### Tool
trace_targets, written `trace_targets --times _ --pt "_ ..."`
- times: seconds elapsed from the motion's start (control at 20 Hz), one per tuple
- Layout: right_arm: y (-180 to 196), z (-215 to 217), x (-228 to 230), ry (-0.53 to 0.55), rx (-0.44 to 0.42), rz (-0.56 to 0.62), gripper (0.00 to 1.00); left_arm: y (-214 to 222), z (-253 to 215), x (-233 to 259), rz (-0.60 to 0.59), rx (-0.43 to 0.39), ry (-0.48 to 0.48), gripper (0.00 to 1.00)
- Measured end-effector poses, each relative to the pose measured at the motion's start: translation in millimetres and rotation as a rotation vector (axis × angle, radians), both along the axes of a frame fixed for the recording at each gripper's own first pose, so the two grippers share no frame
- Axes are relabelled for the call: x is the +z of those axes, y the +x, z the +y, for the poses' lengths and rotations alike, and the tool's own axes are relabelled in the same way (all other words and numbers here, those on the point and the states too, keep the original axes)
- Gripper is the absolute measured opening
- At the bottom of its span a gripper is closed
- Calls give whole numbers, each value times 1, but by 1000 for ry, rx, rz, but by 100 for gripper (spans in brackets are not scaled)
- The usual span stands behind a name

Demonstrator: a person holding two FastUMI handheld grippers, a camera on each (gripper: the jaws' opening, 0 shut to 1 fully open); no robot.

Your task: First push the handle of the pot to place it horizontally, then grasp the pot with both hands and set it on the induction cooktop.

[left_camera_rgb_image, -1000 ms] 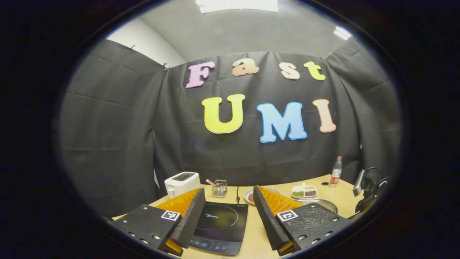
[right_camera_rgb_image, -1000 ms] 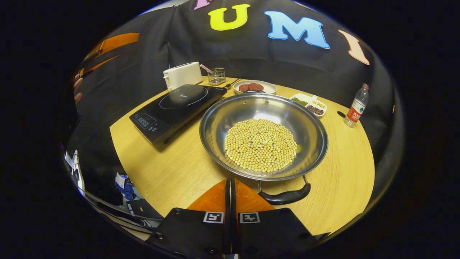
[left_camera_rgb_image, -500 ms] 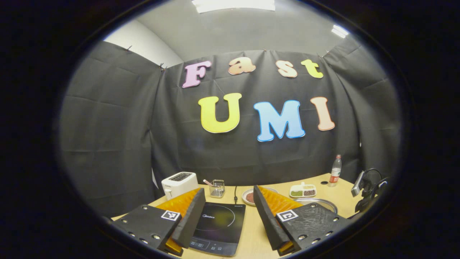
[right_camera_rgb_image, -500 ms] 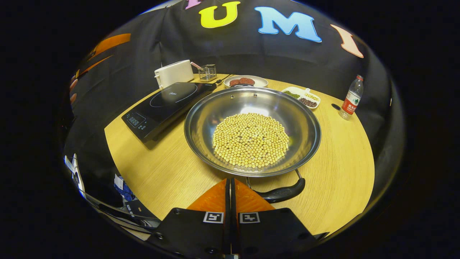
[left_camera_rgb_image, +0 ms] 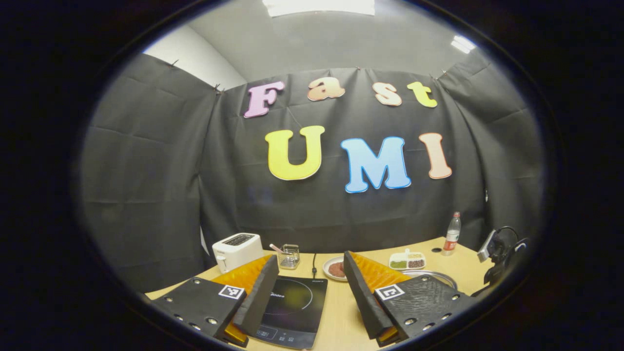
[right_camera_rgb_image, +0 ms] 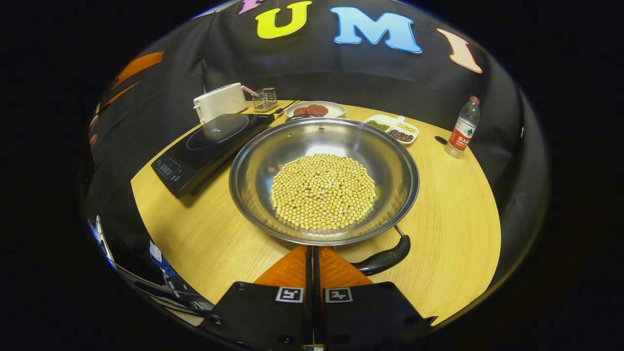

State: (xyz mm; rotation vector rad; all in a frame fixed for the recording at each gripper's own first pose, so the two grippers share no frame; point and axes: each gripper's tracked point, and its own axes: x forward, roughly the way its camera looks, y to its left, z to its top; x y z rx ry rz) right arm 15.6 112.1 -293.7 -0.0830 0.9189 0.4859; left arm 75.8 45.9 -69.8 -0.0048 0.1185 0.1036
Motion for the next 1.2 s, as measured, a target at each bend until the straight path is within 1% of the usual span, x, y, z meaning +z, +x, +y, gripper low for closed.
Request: trace_targets --times 0.05,0.1,0.15,0.25,0.3,0.35,0.4,0.45,0.55,0.6,0.65,0.7,0.85,0.9,0.95,1.0,1.05,1.1,1.2 --pt "2 -3 -1 -4 -7 2 0 2 -2 0 0 -4 0 82" --pt "3 -6 -1 -5 -12 2 2 3 -4 1 -2 -7 1 80" --pt "4 -9 -1 -7 -15 1 2 5 -5 1 -2 -8 4 79" --pt "6 -15 -2 -14 -16 -1 2 7 -8 2 -5 -10 6 80" --pt "8 -18 -3 -17 -19 -1 2 7 -11 2 -5 -10 6 82" --pt "10 -21 -4 -19 -23 1 2 8 -12 4 -6 -11 7 82" --pt "10 -22 -5 -17 -28 4 2 7 -12 2 -5 -11 8 79" --pt "12 -24 -5 -15 -31 7 2 8 -14 2 -3 -9 10 82" --pt "15 -28 -5 -18 -32 4 2 10 -16 0 0 -5 9 82" --pt "17 -31 -7 -21 -32 1 0 10 -18 0 1 -4 8 82" --pt "19 -35 -7 -25 -33 -1 2 11 -19 -1 3 -4 9 82" --pt "21 -39 -8 -28 -36 -4 2 12 -21 -1 3 -5 12 82" --pt "31 -52 -9 -38 -49 -6 2 14 -26 -2 7 -4 15 82" --pt "35 -56 -11 -45 -55 -9 0 15 -27 -2 7 -2 16 82" --pt "39 -60 -11 -50 -59 -15 0 15 -28 -2 7 0 17 80" --pt "42 -66 -11 -57 -68 -15 2 15 -29 -3 7 2 18 82" --pt "46 -69 -13 -59 -76 -16 0 16 -30 -2 9 5 21 80" --pt "50 -73 -13 -62 -83 -16 2 16 -30 -3 11 7 23 82" --pt "56 -79 -15 -64 -95 -18 2 15 -30 -5 17 13 26 82"
